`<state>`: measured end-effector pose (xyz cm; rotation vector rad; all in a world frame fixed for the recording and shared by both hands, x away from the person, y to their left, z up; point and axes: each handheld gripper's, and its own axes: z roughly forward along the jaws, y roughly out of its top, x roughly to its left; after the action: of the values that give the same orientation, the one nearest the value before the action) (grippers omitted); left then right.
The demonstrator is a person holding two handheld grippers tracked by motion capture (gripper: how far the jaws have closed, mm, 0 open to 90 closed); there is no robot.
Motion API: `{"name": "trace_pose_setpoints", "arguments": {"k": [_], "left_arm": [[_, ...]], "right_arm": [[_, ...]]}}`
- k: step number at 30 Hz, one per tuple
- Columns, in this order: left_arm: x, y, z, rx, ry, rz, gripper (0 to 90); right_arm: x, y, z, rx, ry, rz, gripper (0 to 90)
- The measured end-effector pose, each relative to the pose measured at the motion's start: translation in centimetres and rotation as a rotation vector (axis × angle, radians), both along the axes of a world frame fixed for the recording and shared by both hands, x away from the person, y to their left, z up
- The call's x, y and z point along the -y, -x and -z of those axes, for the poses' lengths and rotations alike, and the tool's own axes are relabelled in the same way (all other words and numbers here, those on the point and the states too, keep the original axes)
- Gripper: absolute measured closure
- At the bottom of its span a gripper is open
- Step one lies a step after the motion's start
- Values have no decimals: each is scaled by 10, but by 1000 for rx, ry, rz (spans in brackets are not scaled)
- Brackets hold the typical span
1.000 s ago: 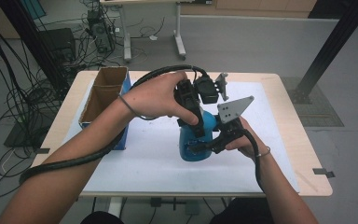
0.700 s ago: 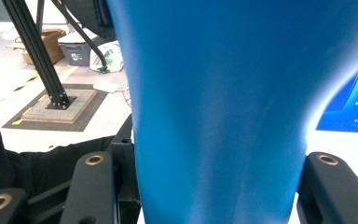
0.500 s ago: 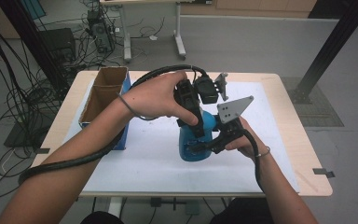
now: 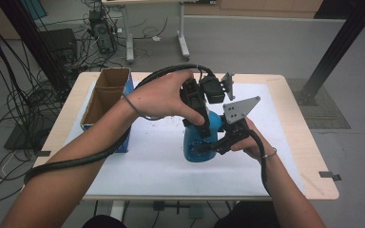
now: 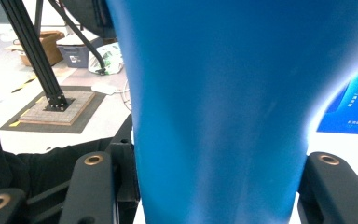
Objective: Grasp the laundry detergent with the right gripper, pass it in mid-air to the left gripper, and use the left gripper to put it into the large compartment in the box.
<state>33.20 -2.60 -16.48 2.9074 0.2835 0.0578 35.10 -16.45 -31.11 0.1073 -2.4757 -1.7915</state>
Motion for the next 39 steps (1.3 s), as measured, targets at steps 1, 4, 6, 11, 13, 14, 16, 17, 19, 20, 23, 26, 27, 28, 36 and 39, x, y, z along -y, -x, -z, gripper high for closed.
{"name": "trace_pose_setpoints", "arguments": {"k": [1,4,6,11,13,14,16,17,19,20,23,26,27,28,36,39], "left_arm": [[0,0,0,0,1,-1,377],[0,-1,0,-2,0,-1,377],[1,-1,-1,3,-2,1,377],[1,0,0,7,-14,3,378],[1,-1,-1,4,-9,-2,378],[1,-1,0,4,-11,-5,378],[0,-1,0,7,-15,-4,378],[0,-1,0,8,-20,-2,378],[0,-1,0,5,-18,-13,377],[-1,-1,0,4,-16,-14,378],[0,-2,0,-2,-18,-18,377],[0,-1,1,-8,-23,-16,377],[0,-2,1,-8,-31,-12,377],[0,-1,1,-9,-25,-20,377],[-1,-2,0,-12,-29,-36,377],[-2,-3,0,-14,-39,-49,377]], "right_arm": [[0,0,0,-2,-1,0,430],[1,-1,1,-2,-5,-2,428],[1,-1,1,-6,-10,3,425],[0,-2,2,-7,-11,6,414],[0,-1,2,-12,-17,11,391],[0,-1,3,-12,-14,15,368],[0,-2,3,-20,-9,23,304],[1,-2,3,-24,-8,24,273],[1,-2,4,-32,-4,31,235],[1,-2,4,-34,0,27,221],[-1,-1,5,-39,3,43,177],[-1,0,4,-40,-5,70,120],[-2,0,3,-42,-3,83,91],[-1,0,3,-40,-1,87,80],[-1,0,0,-40,47,114,35],[0,-1,-1,-51,75,112,30]]}}
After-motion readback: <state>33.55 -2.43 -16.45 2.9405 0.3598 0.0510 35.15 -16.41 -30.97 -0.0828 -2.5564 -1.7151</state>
